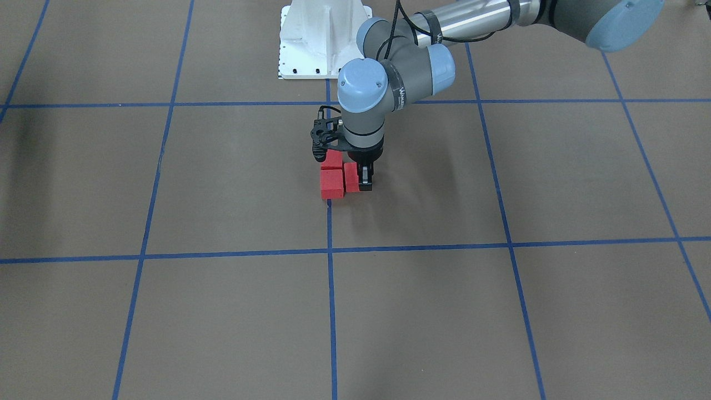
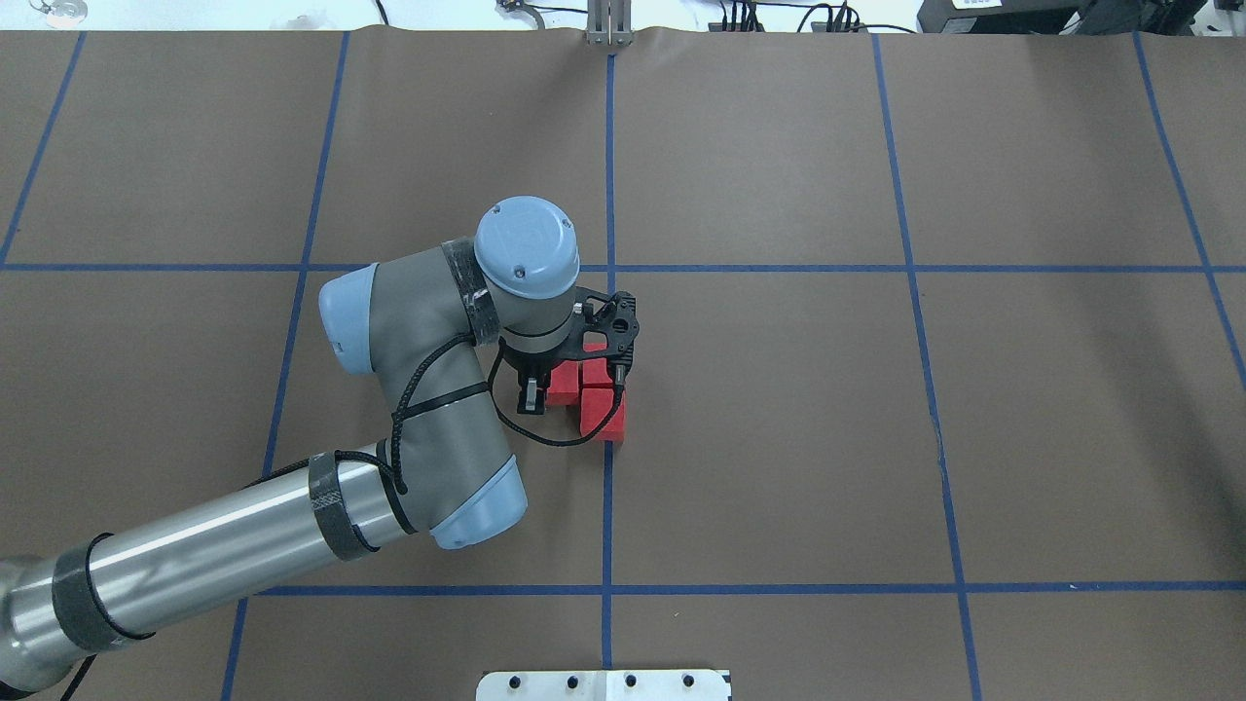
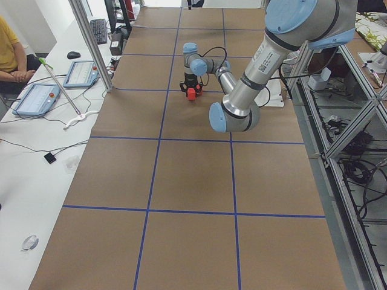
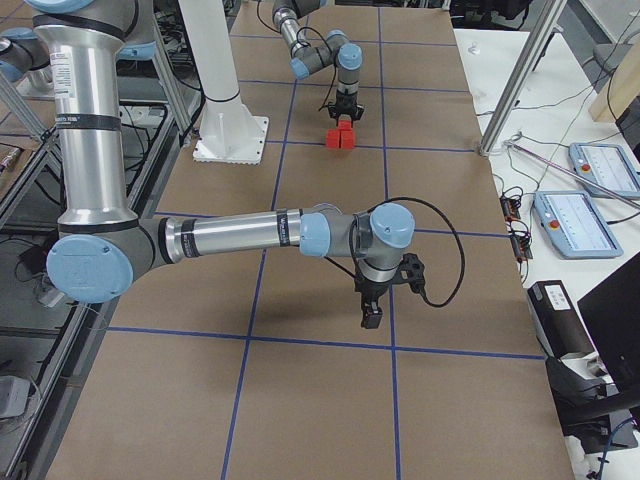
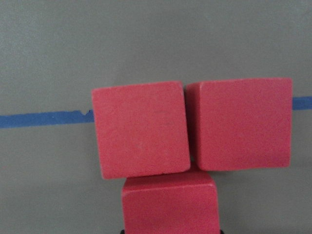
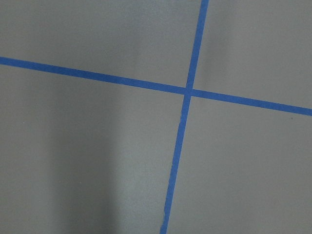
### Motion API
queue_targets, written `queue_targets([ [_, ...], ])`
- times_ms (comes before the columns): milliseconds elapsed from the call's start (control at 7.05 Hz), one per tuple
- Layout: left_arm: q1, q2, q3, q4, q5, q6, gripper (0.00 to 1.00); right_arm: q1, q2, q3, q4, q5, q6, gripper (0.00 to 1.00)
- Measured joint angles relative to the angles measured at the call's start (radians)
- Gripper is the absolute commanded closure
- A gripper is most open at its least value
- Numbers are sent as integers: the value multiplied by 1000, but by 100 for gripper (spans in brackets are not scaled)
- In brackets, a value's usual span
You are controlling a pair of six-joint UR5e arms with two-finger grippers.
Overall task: Form red blocks into L shape at center
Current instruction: 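Lower the cube against the farther center cube and hold it there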
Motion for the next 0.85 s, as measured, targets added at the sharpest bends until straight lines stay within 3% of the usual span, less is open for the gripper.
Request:
queue_targets([
  [568,1,-1,3,-7,-2,-8,74,0,0,0,0,0,0,1],
  [852,1,-2,3,-11,-3,-10,68,0,1,-1,0,0,0,1],
])
